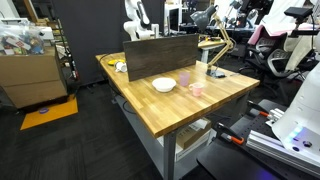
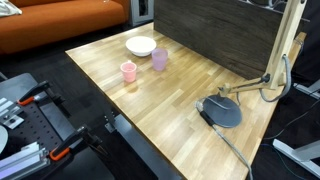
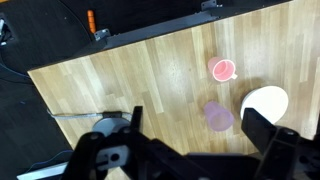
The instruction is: Pour the contents of the mug into the cup
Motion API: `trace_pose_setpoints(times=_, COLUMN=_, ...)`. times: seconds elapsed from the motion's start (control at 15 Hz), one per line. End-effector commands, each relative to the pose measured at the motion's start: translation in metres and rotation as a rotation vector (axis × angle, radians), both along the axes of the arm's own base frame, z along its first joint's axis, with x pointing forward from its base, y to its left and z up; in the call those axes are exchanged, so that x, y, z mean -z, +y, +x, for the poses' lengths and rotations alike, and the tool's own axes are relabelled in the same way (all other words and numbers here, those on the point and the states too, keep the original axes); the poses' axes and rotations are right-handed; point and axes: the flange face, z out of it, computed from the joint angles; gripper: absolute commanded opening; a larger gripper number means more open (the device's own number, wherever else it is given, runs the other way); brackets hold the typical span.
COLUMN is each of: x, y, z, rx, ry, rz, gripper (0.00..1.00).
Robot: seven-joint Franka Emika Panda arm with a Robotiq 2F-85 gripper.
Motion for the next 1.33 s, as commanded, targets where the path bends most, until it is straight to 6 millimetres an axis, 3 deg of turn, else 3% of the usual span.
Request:
trace_pose_setpoints(times=0.0, x=0.001, y=0.004, z=0.002, rx=-0.013, ry=0.005, rz=-0.002, gripper=1.0)
trace_pose_setpoints(times=0.27, x=-0.006, y=0.036, z=0.024, rx=-0.133, ry=0.004, rz=-0.057, gripper=1.0)
trace_pose_setpoints(times=0.47, x=-0.012, y=0.089, z=0.047, rx=-0.31, ry=0.01, rz=-0.128, gripper=1.0)
trace_pose_setpoints(times=0.6, x=-0.007, y=0.127, z=0.064, rx=-0.418, ry=0.026, rz=-0.165, gripper=1.0)
trace_pose_setpoints(times=0.73, x=0.002, y=0.152, z=0.076, rx=-0.507, ry=0.036, rz=-0.194, gripper=1.0)
trace_pose_setpoints(times=0.8, x=-0.002, y=0.15, z=0.063, rx=-0.431, ry=0.026, rz=-0.158, gripper=1.0)
trace_pose_setpoints(times=0.93, x=0.006, y=0.158, z=0.071, rx=-0.475, ry=0.041, rz=-0.175, gripper=1.0)
trace_pose_setpoints(times=1.27, x=0.004, y=0.154, z=0.073, rx=-0.486, ry=0.037, rz=-0.175, gripper=1.0)
